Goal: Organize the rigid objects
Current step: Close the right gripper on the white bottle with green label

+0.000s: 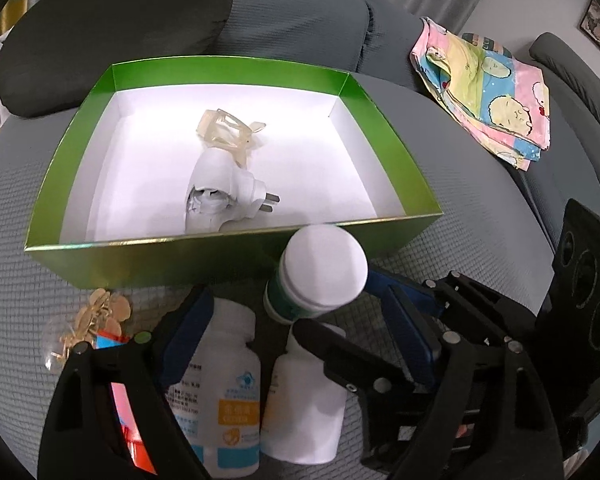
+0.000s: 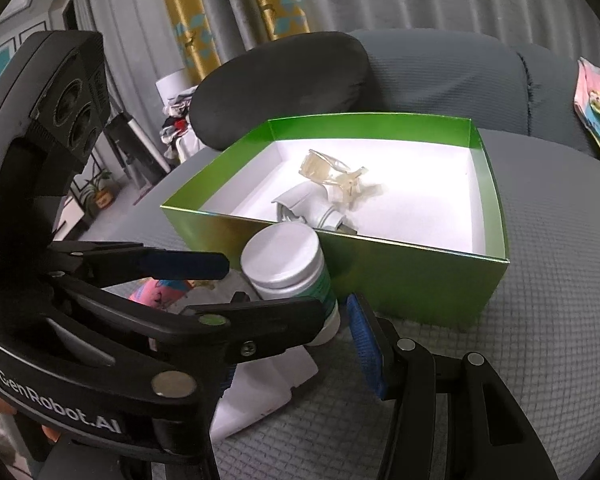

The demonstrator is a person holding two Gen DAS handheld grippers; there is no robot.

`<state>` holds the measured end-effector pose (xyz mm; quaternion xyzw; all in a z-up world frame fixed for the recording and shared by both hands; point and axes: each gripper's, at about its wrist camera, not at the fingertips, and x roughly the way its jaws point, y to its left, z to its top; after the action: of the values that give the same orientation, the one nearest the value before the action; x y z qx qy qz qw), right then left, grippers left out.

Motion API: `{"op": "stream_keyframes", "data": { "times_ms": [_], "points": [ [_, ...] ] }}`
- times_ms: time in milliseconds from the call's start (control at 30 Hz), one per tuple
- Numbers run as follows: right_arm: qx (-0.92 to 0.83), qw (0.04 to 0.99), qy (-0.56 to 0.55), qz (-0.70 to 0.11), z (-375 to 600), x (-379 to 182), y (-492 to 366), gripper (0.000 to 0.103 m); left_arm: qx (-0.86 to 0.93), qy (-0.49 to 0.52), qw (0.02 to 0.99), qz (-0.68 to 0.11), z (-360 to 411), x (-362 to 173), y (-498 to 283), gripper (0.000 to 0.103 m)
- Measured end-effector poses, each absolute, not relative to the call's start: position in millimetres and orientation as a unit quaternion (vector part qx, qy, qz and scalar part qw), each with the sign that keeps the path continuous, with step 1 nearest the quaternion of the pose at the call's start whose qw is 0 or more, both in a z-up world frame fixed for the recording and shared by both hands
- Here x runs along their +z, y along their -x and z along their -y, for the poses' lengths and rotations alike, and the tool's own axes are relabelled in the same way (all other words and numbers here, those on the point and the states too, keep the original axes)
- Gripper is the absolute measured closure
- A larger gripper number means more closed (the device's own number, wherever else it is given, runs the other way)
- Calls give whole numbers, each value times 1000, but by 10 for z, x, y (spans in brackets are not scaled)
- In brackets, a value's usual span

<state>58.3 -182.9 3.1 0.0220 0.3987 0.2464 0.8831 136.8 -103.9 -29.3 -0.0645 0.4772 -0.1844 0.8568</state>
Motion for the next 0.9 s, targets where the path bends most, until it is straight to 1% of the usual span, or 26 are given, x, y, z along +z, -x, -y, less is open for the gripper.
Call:
{"op": "stream_keyframes", "data": {
  "times_ms": [33,67,100,167,233,300,367,433,533,567,900],
  "points": [
    [246,884,-22,-398,1828,26,-593,50,-183,64,857,-478,1049,-295,-1386,21],
    [248,884,-23,-397,1825,23,-604,50,-184,64,856,-479,1057,-298,-1401,24],
    [250,883,-24,-396,1820,18,-617,50,-183,62,856,-479,1064,-301,-1417,32],
    [251,884,-24,-395,1809,13,-635,50,-181,60,856,-481,1068,-308,-1437,42],
    [254,883,-24,-393,1793,7,-645,50,-179,65,854,-485,1064,-327,-1461,44],
    [255,884,-20,-391,1767,0,-653,50,-180,67,853,-486,1063,-339,-1471,48],
    [259,883,-19,-392,1744,-7,-661,54,-183,68,853,-485,1057,-341,-1467,50],
    [259,883,-16,-392,1730,-13,-671,54,-185,67,853,-483,1049,-339,-1459,53],
    [263,882,-22,-390,1738,-22,-674,55,-186,71,853,-483,1049,-332,-1441,58],
    [263,883,-21,-389,1735,-23,-669,55,-188,71,853,-482,1058,-326,-1429,62],
    [264,889,-26,-372,1745,35,-636,55,-187,61,864,-463,1087,-179,-1285,63]
  ]
}}
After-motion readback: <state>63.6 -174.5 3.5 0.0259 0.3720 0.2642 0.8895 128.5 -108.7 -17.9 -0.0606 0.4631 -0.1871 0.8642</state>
